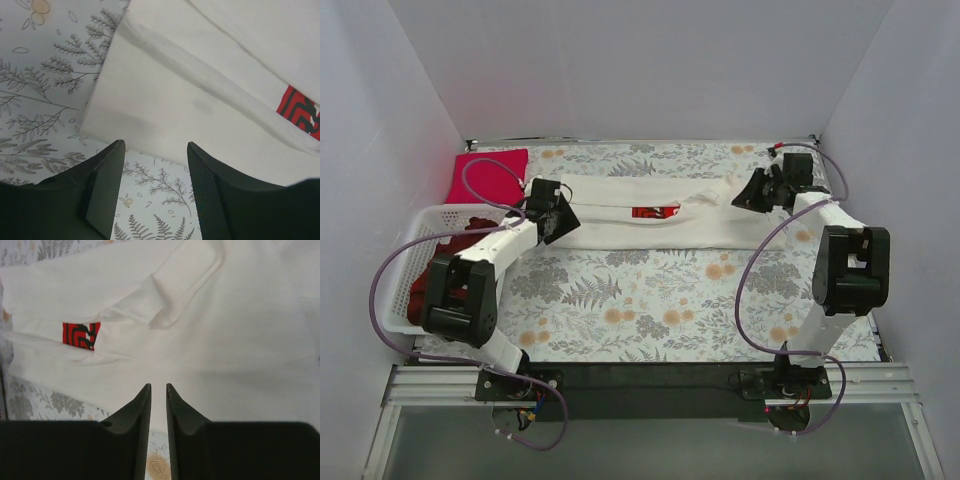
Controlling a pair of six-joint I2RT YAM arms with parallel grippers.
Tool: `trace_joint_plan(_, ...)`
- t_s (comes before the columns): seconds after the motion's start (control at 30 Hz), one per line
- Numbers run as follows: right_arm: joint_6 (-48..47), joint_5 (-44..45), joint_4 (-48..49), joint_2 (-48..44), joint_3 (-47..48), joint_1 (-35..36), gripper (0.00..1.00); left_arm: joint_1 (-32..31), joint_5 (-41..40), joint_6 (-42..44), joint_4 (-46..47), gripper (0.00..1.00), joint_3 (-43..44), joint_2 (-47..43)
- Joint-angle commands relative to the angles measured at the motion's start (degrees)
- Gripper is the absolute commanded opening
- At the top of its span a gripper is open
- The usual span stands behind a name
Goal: Fold and stack the t-shirts
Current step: Fold the tshirt
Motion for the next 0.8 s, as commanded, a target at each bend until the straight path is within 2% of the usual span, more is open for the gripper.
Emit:
trace_joint_plan(0.0, 0.34, -8.62, 6.44, 1.02, -0.41, 7.55, 0.24, -0.06, 2.99, -0.52, -0.20, 0.51, 4.15, 2.26)
trace_joint_plan(0.2, 2.18, -10.20, 10.92, 8.74, 2.13, 16.53, 0.23, -0.15, -1.13, 0.70, 0.14, 0.51, 3.54, 5.34)
trace_joint_plan(0.4, 7.37, -11.78, 16.03, 14.20, 3.71, 21.46, 0.21, -0.15, -2.81, 1.23, 1.03, 0.51, 2.57, 8.41)
trace_joint_plan(0.77, 10.45, -8.10, 17.70, 22.55, 10.12, 23.84, 0.20, -0.15, -6.23, 1.15, -3.72, 0.49, 3.89, 11.59)
